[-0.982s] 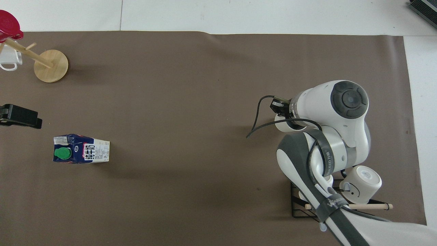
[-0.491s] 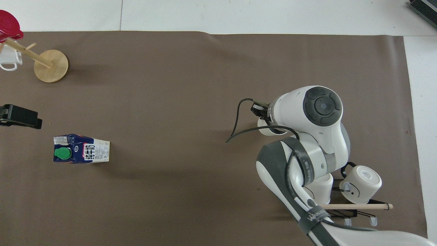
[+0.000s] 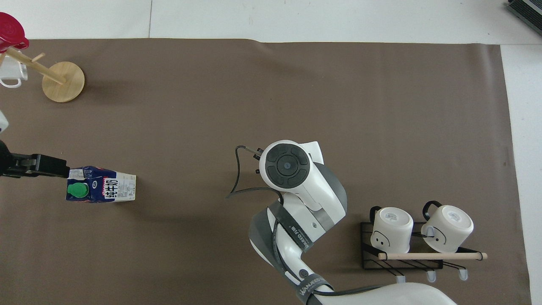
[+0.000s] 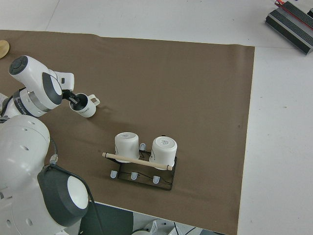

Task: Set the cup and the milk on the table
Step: 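Carry the mug to the table center while the left gripper reaches the carton, then release the mug and withdraw the right gripper while the left gripper grasps the carton, then carry the milk carton with the left gripper toward the black mug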

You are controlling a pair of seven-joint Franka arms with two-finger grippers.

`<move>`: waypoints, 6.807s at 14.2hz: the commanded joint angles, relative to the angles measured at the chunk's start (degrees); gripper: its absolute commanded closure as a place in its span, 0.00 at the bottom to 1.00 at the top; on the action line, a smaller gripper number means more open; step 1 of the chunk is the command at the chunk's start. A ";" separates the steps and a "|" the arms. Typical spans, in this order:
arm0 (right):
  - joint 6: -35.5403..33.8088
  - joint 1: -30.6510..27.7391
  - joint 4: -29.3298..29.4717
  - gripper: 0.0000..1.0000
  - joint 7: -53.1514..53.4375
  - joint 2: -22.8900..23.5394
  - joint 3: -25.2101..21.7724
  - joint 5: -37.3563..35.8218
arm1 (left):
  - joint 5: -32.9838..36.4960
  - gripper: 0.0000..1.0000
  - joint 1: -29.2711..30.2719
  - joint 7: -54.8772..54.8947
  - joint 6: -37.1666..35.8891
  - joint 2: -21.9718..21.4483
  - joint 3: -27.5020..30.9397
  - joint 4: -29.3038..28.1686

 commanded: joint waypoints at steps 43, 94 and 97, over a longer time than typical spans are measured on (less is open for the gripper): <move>-25.19 -26.68 1.69 0.00 -50.56 -22.21 -1.00 0.28 | -0.06 0.16 0.18 10.02 30.00 -5.74 -0.17 -26.44; -43.39 -35.04 12.16 0.00 -61.74 -25.91 -1.62 4.41 | -1.55 0.56 -29.96 -41.22 25.88 9.46 -1.75 -7.03; -43.39 -35.04 12.16 0.00 -61.74 -25.82 -1.62 4.41 | -1.37 0.56 -30.14 -41.22 25.78 10.60 -1.75 -6.67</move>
